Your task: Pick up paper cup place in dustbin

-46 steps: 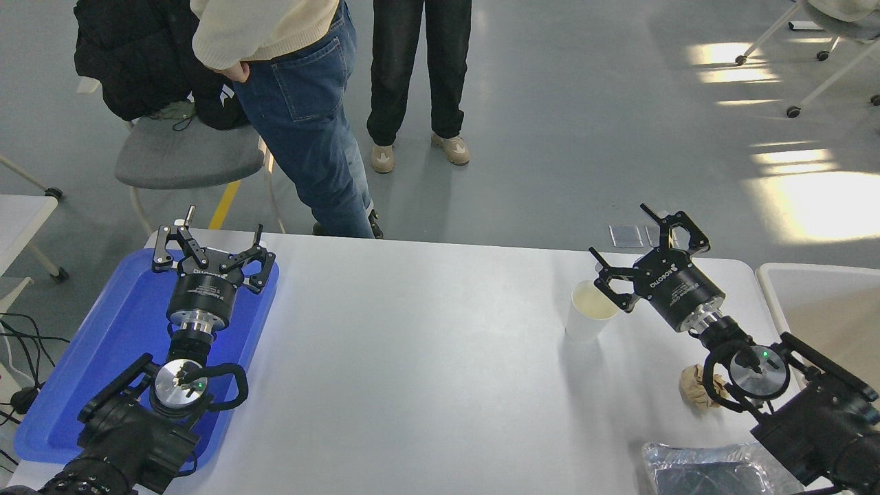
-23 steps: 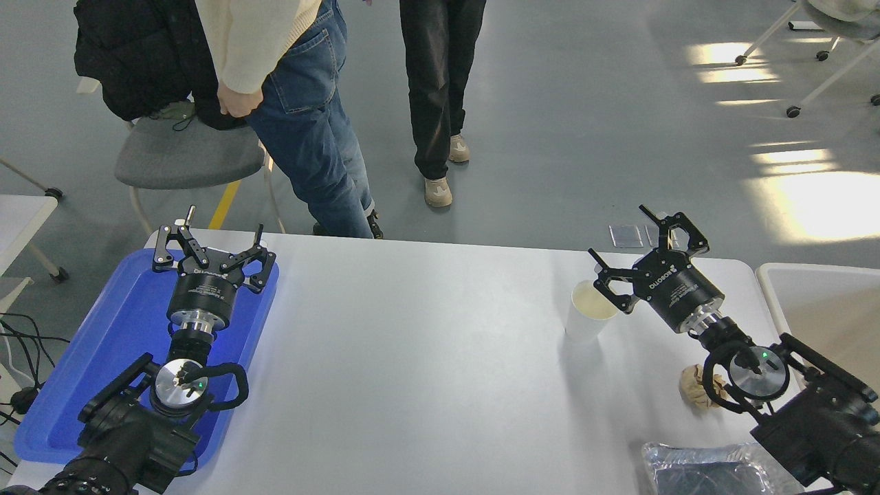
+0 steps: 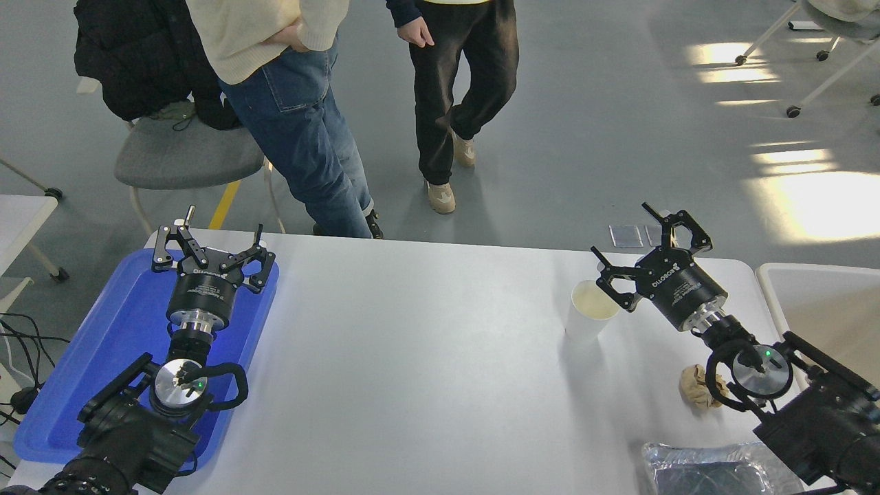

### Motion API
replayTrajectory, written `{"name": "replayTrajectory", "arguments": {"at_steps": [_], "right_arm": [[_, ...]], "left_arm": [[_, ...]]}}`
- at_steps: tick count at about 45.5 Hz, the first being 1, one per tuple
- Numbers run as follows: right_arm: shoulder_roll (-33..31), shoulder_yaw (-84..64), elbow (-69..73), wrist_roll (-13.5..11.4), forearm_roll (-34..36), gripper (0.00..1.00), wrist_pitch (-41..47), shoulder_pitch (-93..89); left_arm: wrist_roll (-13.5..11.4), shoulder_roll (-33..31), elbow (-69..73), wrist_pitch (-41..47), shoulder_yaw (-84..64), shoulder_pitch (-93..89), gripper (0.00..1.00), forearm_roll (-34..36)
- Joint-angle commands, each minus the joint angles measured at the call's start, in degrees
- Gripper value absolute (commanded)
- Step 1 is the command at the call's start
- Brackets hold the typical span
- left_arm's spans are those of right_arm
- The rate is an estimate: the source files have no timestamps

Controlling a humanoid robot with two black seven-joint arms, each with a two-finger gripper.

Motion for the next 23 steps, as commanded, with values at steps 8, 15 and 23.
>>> {"name": "replayTrajectory", "arguments": {"at_steps": [8,15,23], "right_arm": [[-0.8,0.0,-0.3,0.0,-0.1,1.0,-1.0,1.6],[-2.3,-0.1,0.3,0.0,-2.7,1.0,-3.1,2.0],[-5.2,-0.2,3.3,-0.3,-4.6,1.0,-3.9,2.1]], "left_arm": [[0.2,0.0,-0.1,-0.1,0.1,0.0,1.0,0.1],[0.2,0.0,-0.1,-0.1,0.1,0.0,1.0,0.1],[0.2,-0.1,-0.1,-0.1,0.1,0.0,1.0,0.1]]}}
